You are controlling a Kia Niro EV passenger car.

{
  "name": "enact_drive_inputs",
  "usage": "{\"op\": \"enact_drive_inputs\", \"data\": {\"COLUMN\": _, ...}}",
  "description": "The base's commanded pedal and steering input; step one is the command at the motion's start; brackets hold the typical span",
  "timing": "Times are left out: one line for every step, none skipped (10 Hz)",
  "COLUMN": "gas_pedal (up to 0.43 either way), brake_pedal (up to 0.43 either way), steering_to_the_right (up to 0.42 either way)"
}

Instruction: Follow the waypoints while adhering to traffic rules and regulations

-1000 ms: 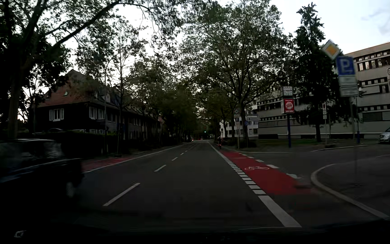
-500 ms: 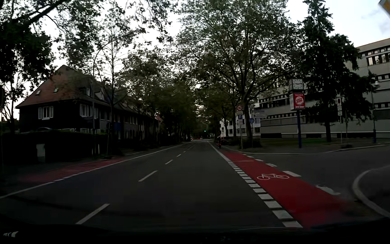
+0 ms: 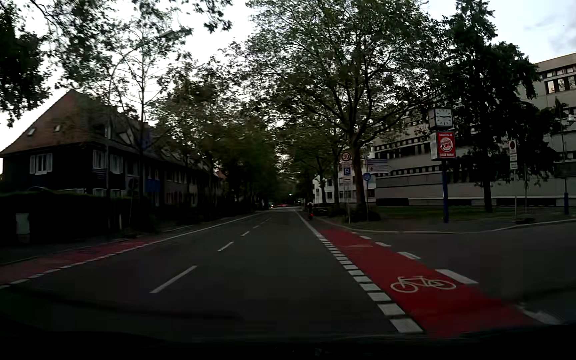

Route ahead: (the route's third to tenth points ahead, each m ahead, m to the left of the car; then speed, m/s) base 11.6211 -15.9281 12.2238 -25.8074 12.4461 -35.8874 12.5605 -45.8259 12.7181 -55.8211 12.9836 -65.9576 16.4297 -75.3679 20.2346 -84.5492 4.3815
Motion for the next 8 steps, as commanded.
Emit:
{"op": "enact_drive_inputs", "data": {"gas_pedal": 0.0, "brake_pedal": 0.159, "steering_to_the_right": 0.215}}
{"op": "enact_drive_inputs", "data": {"gas_pedal": 0.0, "brake_pedal": 0.152, "steering_to_the_right": 0.254}}
{"op": "enact_drive_inputs", "data": {"gas_pedal": 0.0, "brake_pedal": 0.146, "steering_to_the_right": 0.289}}
{"op": "enact_drive_inputs", "data": {"gas_pedal": 0.0, "brake_pedal": 0.134, "steering_to_the_right": 0.314}}
{"op": "enact_drive_inputs", "data": {"gas_pedal": 0.0, "brake_pedal": 0.11, "steering_to_the_right": 0.341}}
{"op": "enact_drive_inputs", "data": {"gas_pedal": 0.0, "brake_pedal": 0.061, "steering_to_the_right": 0.371}}
{"op": "enact_drive_inputs", "data": {"gas_pedal": 0.0, "brake_pedal": 0.012, "steering_to_the_right": 0.39}}
{"op": "enact_drive_inputs", "data": {"gas_pedal": 0.0, "brake_pedal": 0.0, "steering_to_the_right": 0.408}}
